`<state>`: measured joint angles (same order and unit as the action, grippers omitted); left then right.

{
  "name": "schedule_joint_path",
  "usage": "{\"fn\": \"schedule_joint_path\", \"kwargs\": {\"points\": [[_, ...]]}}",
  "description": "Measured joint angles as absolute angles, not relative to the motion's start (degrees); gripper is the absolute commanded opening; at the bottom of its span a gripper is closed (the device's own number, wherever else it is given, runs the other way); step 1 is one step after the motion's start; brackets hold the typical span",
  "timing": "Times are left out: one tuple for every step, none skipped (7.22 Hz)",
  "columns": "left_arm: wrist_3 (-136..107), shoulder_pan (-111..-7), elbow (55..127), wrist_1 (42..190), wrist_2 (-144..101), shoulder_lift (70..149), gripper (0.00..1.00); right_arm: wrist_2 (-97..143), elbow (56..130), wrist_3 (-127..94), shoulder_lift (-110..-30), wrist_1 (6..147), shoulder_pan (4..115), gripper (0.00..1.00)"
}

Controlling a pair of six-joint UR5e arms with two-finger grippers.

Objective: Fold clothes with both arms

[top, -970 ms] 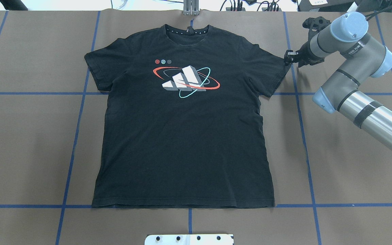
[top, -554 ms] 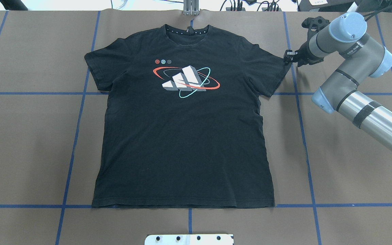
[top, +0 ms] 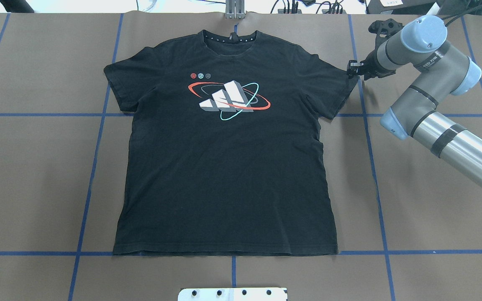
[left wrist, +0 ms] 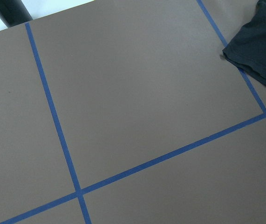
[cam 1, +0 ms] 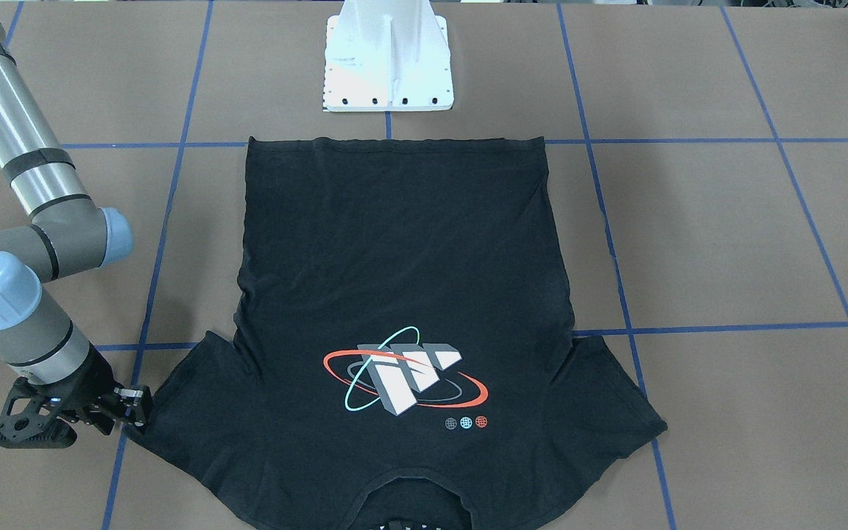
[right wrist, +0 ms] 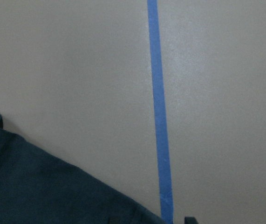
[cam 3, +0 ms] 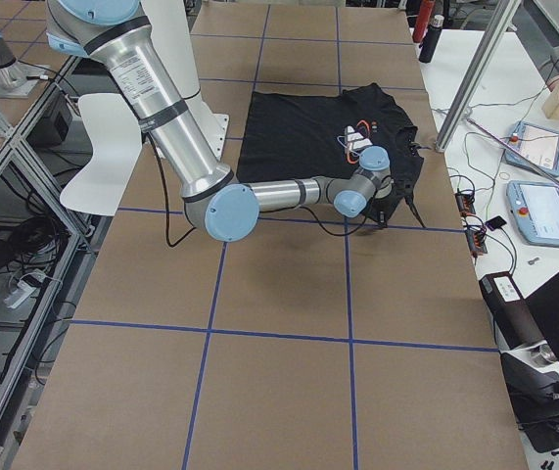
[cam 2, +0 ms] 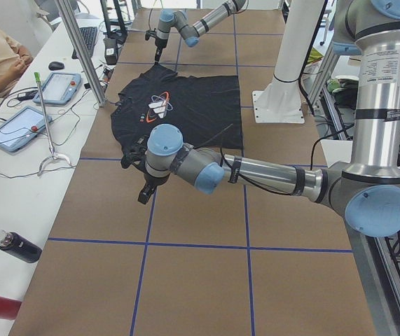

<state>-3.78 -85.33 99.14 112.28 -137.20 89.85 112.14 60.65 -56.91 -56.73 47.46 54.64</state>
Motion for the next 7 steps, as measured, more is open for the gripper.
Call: {"fn": "schedule_joint_path", "kwargs": {"points": [[-3.76, -85.34, 99.17, 112.3, -137.2, 89.84, 1.0, 111.9, 60.58, -56.91, -56.62, 47.46, 54.55, 0.5], [-3.74, -85.34, 99.25, 112.31, -137.2, 89.83, 1.0, 111.58, 60.53, -56.89, -56.63, 47.46, 54.39, 0.49], [-3.74, -85.34, 99.34, 112.3, -137.2, 89.83, 1.0, 111.34, 60.5, -56.63, -56.82, 47.44, 54.21, 0.49], [-3.73, -85.34, 99.43, 112.27, -137.2, 89.82, 1.0, 111.19, 60.48, -56.22, -57.02, 47.4, 54.18, 0.37], [-3.74, -85.34, 99.51, 112.25, -137.2, 89.82, 1.0, 111.08, 60.47, -55.97, -57.03, 47.38, 54.15, 0.0], [-3.71, -85.34, 99.55, 112.24, -137.2, 89.82, 1.0, 111.01, 60.47, -55.94, -56.98, 47.43, 54.14, 0.0], [-3.68, -85.34, 99.57, 112.24, -137.2, 89.82, 1.0, 110.98, 60.44, -56.04, -56.89, 47.55, 54.15, 0.0]]}}
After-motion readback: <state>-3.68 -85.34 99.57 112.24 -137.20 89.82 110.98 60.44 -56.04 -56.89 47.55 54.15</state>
